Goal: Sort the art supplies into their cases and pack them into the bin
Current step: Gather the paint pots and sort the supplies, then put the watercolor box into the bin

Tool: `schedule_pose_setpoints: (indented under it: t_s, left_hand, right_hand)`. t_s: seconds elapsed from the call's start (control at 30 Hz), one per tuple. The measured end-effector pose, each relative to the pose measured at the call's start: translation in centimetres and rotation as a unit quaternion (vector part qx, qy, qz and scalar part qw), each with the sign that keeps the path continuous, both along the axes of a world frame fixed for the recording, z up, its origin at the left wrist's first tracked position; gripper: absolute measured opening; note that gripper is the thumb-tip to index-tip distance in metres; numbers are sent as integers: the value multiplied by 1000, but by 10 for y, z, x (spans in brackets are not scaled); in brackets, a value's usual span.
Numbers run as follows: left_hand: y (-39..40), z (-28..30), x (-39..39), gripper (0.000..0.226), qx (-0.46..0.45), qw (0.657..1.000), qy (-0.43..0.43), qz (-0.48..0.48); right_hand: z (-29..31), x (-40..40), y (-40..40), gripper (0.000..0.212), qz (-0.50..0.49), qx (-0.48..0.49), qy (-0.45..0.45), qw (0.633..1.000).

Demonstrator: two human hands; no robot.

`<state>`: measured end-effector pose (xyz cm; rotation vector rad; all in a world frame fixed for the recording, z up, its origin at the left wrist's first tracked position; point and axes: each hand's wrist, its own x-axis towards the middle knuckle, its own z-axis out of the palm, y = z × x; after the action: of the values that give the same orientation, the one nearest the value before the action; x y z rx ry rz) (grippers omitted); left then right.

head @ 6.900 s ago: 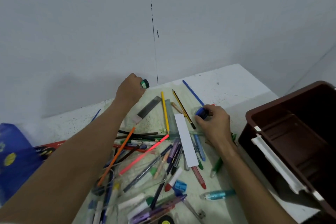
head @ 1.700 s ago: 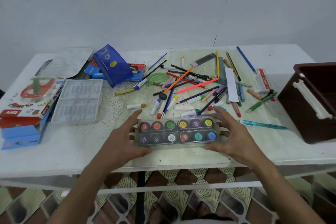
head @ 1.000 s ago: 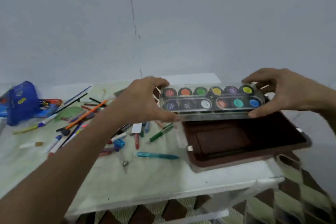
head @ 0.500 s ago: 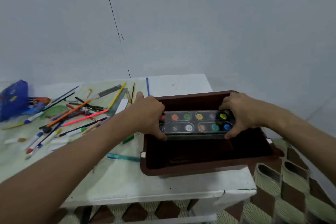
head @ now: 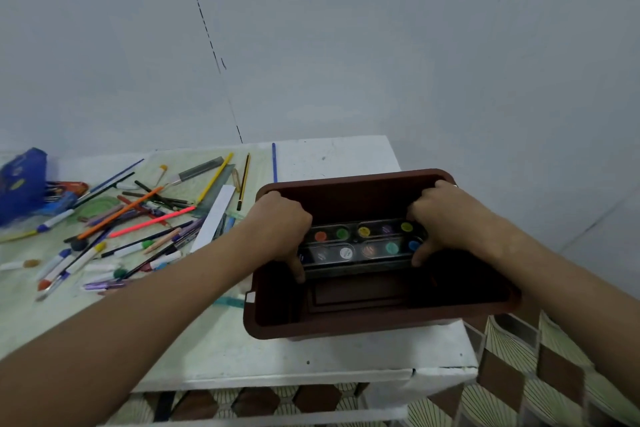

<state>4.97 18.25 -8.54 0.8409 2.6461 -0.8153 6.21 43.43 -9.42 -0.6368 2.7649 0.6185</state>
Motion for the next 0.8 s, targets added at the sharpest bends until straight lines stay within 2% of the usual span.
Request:
schedule_pose_setpoints:
  t_s: [0.17, 0.47, 0.57, 0.67, 0.8]
  left_hand:
    - [1, -6, 4, 71, 9, 1000, 6, -1]
    - [-2, -3, 3, 62, 72, 997, -30, 6]
    - [-12, 7, 4, 48, 195, 979, -53, 20]
    - [-40, 23, 3, 40, 349, 936, -30, 24]
    - [-107, 40, 2, 34, 444, 894, 18, 60]
  right_hand:
    - [-2, 4, 0, 71, 12, -8, 31, 999]
    - [1, 1, -1, 71, 22, -25, 20, 999]
    - [9, -3, -3, 68, -7, -135, -7, 991]
    - [25, -8, -22, 55, -24, -251, -11, 968]
    - [57, -14, -86, 31, 1, -381, -6, 925]
